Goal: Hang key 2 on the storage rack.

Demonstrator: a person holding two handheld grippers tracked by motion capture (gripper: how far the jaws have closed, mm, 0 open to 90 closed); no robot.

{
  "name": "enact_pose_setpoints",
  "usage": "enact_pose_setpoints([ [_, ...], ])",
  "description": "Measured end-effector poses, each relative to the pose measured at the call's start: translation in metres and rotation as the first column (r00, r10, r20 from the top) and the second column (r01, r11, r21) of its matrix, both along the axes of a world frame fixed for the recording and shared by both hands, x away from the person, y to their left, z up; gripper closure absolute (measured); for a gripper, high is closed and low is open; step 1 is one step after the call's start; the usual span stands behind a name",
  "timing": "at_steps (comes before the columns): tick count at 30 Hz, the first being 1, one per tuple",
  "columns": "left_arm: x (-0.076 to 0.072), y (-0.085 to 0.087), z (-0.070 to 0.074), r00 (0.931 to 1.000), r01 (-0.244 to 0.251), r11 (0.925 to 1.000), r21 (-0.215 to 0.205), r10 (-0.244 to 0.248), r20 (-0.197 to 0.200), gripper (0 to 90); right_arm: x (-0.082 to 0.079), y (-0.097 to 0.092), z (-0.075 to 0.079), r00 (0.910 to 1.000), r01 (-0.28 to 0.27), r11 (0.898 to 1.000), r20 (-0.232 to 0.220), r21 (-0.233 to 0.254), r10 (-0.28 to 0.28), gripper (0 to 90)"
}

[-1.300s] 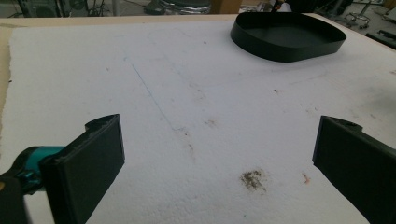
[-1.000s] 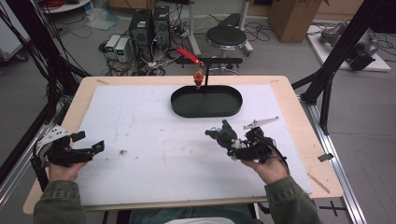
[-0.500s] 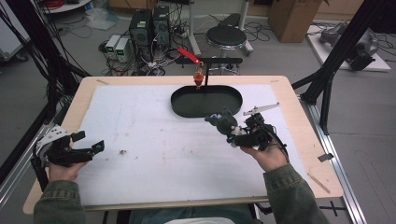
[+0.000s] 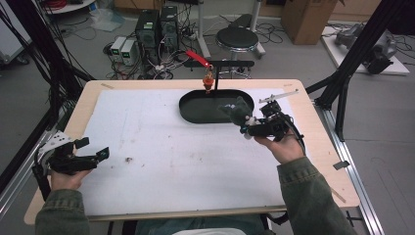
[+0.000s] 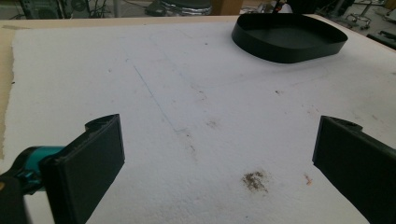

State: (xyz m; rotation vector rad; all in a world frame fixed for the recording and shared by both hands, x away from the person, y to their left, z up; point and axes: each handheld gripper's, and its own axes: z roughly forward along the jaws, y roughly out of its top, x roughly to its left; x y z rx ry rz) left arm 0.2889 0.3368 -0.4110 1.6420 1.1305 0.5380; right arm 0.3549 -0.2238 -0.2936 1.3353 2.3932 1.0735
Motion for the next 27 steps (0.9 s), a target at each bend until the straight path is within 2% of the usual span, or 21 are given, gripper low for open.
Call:
enact_pose_setpoints([
  [11,0.0,0.0,0.0,1.0,-0.001,1.0,0.0,0.001,0.002,2.6,0.025,-0.001,0.019,0.9993,0.034,0.999,-0.015,-0.005,-0.034,49.1],
  [13,0.0,0.0,0.0,1.0,-0.002,1.0,0.0,0.002,0.002,2.6,0.032,0.001,0.022,0.9987,0.049,0.998,-0.008,-0.028,-0.05,49.0],
  [22,0.001,0.0,0.0,1.0,0.0,1.0,0.001,0.0,0.0,2.6,0.052,0.002,0.029,0.9951,0.098,0.995,-0.018,-0.003,-0.098,48.9],
  [27,0.001,0.0,0.0,1.0,0.001,1.0,0.001,-0.001,-0.001,2.6,0.066,-0.002,0.034,0.9893,0.141,0.99,-0.039,0.013,-0.141,49.0],
])
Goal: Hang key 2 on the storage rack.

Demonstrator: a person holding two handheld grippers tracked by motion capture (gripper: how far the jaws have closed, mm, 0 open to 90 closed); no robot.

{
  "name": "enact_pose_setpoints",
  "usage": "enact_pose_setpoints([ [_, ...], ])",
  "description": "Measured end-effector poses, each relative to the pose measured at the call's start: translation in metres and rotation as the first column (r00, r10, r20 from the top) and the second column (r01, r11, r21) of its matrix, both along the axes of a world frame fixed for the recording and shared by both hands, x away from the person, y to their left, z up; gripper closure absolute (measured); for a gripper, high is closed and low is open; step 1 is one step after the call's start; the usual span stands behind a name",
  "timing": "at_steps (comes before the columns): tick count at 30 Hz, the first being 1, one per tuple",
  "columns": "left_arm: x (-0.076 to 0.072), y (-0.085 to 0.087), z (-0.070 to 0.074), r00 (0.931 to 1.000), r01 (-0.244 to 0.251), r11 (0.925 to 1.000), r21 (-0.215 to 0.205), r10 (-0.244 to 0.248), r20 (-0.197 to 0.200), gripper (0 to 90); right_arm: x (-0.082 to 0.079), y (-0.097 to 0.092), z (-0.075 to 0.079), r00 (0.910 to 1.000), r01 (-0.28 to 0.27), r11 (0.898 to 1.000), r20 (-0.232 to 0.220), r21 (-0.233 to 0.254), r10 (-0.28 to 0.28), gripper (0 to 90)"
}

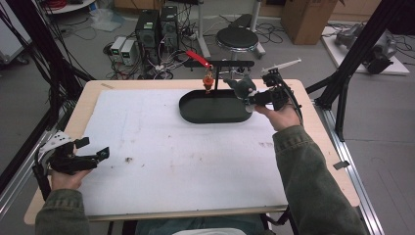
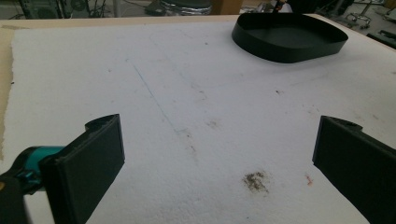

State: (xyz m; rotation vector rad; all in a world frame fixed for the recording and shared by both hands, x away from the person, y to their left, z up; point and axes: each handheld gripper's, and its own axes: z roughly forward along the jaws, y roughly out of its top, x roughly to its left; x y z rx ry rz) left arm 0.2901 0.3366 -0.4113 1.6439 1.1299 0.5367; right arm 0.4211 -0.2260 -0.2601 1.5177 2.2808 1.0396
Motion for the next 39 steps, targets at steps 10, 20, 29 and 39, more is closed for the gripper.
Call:
enact_pose_setpoints([
  [10,0.0,0.0,0.0,1.0,0.001,1.0,0.004,-0.001,-0.002,2.6,0.028,-0.004,0.002,0.9975,0.043,0.998,-0.059,0.052,-0.04,49.0],
  [20,0.001,-0.001,-0.001,1.0,0.001,1.0,0.008,-0.001,-0.003,2.6,0.047,0.004,0.007,0.995,0.073,0.996,-0.071,0.046,-0.07,49.0],
  [29,0.001,-0.001,-0.001,1.0,0.005,0.9999,0.011,-0.005,-0.008,2.6,0.061,0.014,0.012,0.995,0.073,0.996,-0.071,0.055,-0.069,49.0],
  [39,0.001,-0.001,-0.001,1.0,0.005,0.9999,0.009,-0.005,-0.004,2.6,0.075,0.023,0.004,0.9941,0.104,0.995,0.03,-0.009,-0.104,48.9],
])
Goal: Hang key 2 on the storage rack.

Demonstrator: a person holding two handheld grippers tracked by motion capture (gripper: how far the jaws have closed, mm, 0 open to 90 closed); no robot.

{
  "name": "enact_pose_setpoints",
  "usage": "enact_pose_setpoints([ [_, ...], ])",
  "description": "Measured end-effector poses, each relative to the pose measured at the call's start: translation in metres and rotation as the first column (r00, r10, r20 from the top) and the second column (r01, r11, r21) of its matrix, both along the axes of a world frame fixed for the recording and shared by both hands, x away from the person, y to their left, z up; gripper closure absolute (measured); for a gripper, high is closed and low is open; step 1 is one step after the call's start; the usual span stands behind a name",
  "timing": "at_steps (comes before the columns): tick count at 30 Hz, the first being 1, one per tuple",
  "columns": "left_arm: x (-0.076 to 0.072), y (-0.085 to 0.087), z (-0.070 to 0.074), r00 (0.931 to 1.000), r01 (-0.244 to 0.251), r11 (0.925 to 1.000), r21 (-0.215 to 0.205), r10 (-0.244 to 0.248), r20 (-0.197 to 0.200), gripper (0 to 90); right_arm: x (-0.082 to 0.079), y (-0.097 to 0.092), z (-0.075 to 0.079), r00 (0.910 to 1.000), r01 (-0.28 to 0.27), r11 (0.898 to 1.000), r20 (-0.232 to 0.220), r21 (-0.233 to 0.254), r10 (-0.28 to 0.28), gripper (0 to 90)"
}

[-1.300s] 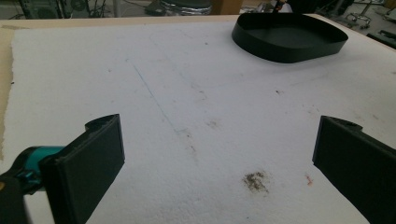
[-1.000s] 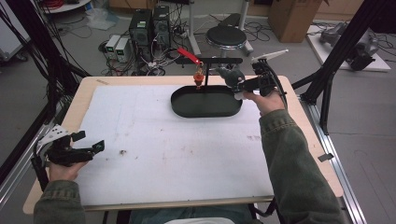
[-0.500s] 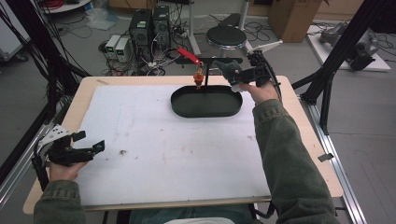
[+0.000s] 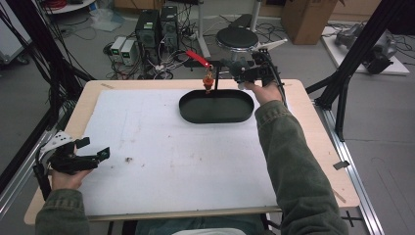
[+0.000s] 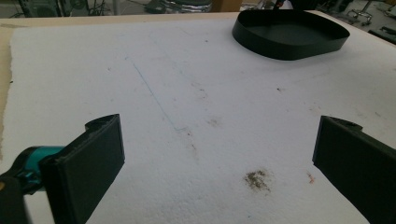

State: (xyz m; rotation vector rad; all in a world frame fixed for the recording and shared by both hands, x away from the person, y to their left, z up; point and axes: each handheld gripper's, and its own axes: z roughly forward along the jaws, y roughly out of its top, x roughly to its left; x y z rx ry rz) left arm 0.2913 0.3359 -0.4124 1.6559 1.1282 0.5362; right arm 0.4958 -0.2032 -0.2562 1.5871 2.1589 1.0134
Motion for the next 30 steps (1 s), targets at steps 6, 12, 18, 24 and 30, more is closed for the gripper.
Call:
enact_pose_setpoints([
  [6,0.0,0.0,0.0,1.0,-0.001,1.0,-0.001,0.001,0.0,2.6,0.011,0.0,-0.007,0.9947,0.069,0.99,0.084,-0.12,-0.059,48.3],
  [12,0.0,0.001,0.0,1.0,-0.003,1.0,-0.002,0.003,0.004,2.6,0.01,0.007,-0.008,0.9898,0.094,0.973,0.125,-0.21,-0.068,37.3],
  [18,0.0,0.0,0.0,1.0,-0.001,1.0,-0.001,0.001,0.001,2.6,0.004,0.005,-0.007,0.9808,0.126,0.967,0.175,-0.223,-0.087,27.5],
  [24,0.0,0.0,0.0,1.0,-0.002,1.0,-0.001,0.002,0.001,2.6,0.0,0.001,-0.005,0.978,0.132,0.97,0.186,-0.205,-0.094,25.0],
  [30,0.0,0.0,0.0,1.0,0.0,1.0,-0.001,0.0,0.002,2.6,-0.004,0.003,-0.002,0.9763,0.121,0.973,0.201,-0.196,-0.081,25.0],
])
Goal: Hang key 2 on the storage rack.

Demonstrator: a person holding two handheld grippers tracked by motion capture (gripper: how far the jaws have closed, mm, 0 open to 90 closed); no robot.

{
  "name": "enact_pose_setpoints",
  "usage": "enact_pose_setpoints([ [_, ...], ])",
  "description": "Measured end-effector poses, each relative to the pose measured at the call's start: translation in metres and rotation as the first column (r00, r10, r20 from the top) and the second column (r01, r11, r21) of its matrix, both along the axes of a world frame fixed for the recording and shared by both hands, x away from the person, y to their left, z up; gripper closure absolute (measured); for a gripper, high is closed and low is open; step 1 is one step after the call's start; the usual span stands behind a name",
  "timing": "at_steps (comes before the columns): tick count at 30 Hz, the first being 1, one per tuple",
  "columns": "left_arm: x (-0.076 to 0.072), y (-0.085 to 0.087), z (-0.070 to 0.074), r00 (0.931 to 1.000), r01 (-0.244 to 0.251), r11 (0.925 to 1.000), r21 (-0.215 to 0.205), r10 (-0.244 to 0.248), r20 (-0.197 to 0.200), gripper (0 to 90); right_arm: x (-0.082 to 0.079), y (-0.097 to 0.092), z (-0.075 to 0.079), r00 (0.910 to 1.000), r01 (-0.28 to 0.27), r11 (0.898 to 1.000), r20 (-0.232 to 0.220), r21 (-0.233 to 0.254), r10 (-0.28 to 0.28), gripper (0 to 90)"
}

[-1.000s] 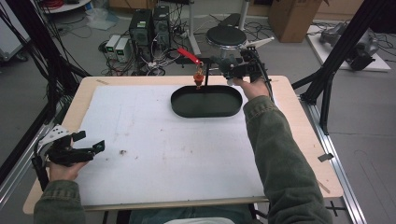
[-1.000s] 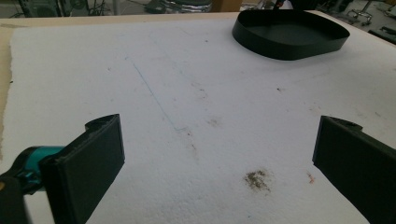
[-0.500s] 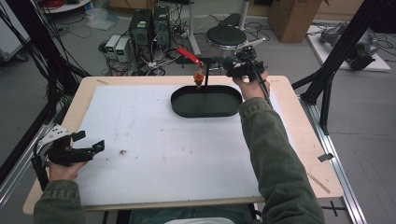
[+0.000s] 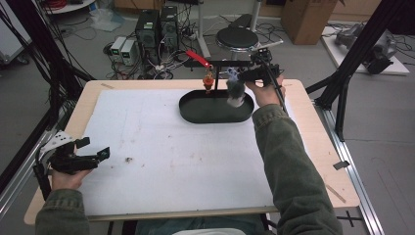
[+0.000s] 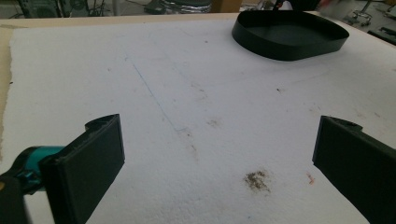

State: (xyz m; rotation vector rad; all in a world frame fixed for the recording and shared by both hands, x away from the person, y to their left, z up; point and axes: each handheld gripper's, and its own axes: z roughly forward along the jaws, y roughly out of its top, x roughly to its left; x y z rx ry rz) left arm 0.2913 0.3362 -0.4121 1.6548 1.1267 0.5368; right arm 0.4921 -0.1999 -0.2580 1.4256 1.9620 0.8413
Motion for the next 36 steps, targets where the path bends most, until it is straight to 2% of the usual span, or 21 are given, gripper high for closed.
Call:
enact_pose_setpoints([
  [5,0.0,0.0,0.0,1.0,-0.001,1.0,-0.002,0.001,0.0,2.6,0.0,0.0,0.0,1.0,-0.006,1.0,-0.006,0.0,0.006,24.6],
  [8,0.0,0.0,0.0,1.0,-0.002,1.0,0.0,0.002,0.001,2.6,-0.001,0.0,0.0,0.9997,-0.017,1.0,-0.014,0.007,0.017,21.4],
  [10,0.0,0.0,0.0,1.0,-0.002,1.0,-0.001,0.002,0.002,2.6,-0.002,-0.001,0.001,0.9995,-0.029,0.999,-0.013,0.015,0.029,18.3],
  [11,0.0,0.0,0.0,1.0,-0.002,1.0,0.0,0.002,0.001,2.6,-0.003,-0.002,0.001,0.9981,-0.058,0.998,-0.02,0.023,0.059,10.4],
  [13,0.0,0.0,0.0,1.0,-0.001,1.0,-0.002,0.001,0.003,2.6,-0.005,-0.003,0.002,0.9954,-0.093,0.995,-0.02,0.036,0.094,8.5],
  [14,0.0,0.0,0.0,1.0,0.0,1.0,-0.002,0.0,0.004,2.6,-0.005,-0.003,0.002,0.9954,-0.093,0.995,-0.02,0.036,0.094,8.5],
  [15,0.0,0.0,0.0,1.0,-0.001,1.0,-0.003,0.001,0.003,2.6,-0.007,-0.003,0.002,0.994,-0.104,0.994,-0.03,0.037,0.105,1.6],
  [16,0.0,0.0,0.0,1.0,-0.002,1.0,-0.002,0.002,0.003,2.6,-0.007,-0.003,0.002,0.994,-0.104,0.994,-0.03,0.037,0.105,0.5],
  [21,0.0,0.0,0.0,1.0,-0.001,1.0,-0.002,0.001,0.003,2.6,-0.015,-0.003,0.005,0.9889,-0.141,0.99,-0.044,0.033,0.142,0.5],
  [24,-0.001,0.0,0.001,1.0,-0.002,1.0,-0.004,0.002,0.005,2.6,-0.02,-0.003,0.007,0.9854,-0.166,0.986,-0.038,0.02,0.166,0.5],
  [27,-0.001,0.0,0.001,1.0,-0.003,1.0,-0.007,0.003,0.006,2.6,-0.029,-0.005,0.007,0.9828,-0.184,0.982,-0.014,0.033,0.184,0.5],
  [34,-0.001,0.0,0.001,1.0,0.0,1.0,-0.001,0.0,0.004,2.6,-0.044,-0.019,-0.008,0.9805,-0.195,0.979,-0.009,0.049,0.196,0.5],
  [35,-0.001,0.0,0.001,1.0,-0.002,1.0,-0.001,0.002,0.004,2.6,-0.045,-0.022,-0.01,0.9803,-0.195,0.98,-0.025,0.041,0.196,0.5],
  [36,-0.001,0.0,0.001,1.0,-0.001,1.0,0.001,0.001,0.004,2.6,-0.048,-0.024,-0.012,0.9806,-0.195,0.98,-0.012,0.041,0.196,0.6],
])
